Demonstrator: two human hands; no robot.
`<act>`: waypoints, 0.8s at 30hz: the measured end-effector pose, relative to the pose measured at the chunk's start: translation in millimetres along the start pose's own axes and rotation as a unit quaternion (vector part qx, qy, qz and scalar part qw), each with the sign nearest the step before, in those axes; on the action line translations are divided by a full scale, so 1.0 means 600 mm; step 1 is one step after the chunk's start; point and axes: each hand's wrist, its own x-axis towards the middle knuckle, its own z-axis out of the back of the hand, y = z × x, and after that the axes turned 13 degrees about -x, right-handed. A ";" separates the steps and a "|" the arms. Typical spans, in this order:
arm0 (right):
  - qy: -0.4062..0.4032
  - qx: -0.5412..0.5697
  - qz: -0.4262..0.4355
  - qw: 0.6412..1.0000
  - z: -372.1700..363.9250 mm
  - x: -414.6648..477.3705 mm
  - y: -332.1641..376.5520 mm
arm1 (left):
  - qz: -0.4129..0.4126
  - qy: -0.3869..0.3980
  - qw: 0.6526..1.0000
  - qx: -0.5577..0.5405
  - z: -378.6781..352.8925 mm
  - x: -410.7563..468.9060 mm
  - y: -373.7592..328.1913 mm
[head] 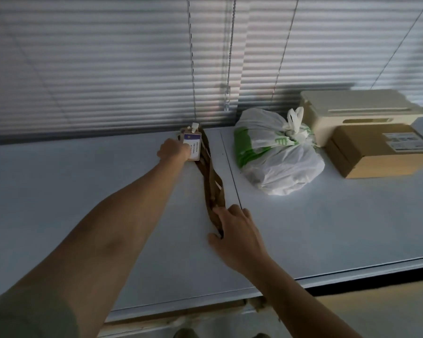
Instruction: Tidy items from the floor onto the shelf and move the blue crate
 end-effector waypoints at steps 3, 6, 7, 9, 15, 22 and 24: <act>0.010 -0.009 -0.005 1.000 0.002 -0.016 -0.003 | 0.010 0.023 1.000 -0.015 0.000 0.001 0.002; 0.007 0.008 -0.011 1.000 0.000 -0.034 0.001 | 0.010 0.033 0.999 -0.028 0.000 -0.006 0.001; 0.009 0.019 -0.012 1.000 -0.002 -0.038 0.004 | 0.008 0.031 0.999 -0.025 0.000 -0.006 0.002; 0.014 0.051 -0.014 0.999 -0.004 -0.044 0.011 | 0.008 0.025 0.999 -0.021 -0.001 -0.004 0.004; 0.021 0.056 -0.033 0.998 0.010 -0.057 0.008 | 0.025 0.041 0.998 -0.036 0.011 -0.009 -0.001; 0.076 0.082 -0.082 0.990 0.042 -0.068 -0.022 | 0.017 0.040 0.998 0.034 0.055 -0.057 0.012; 0.073 0.068 -0.088 0.991 0.067 -0.069 -0.030 | 0.024 0.040 0.997 0.062 0.080 -0.083 0.017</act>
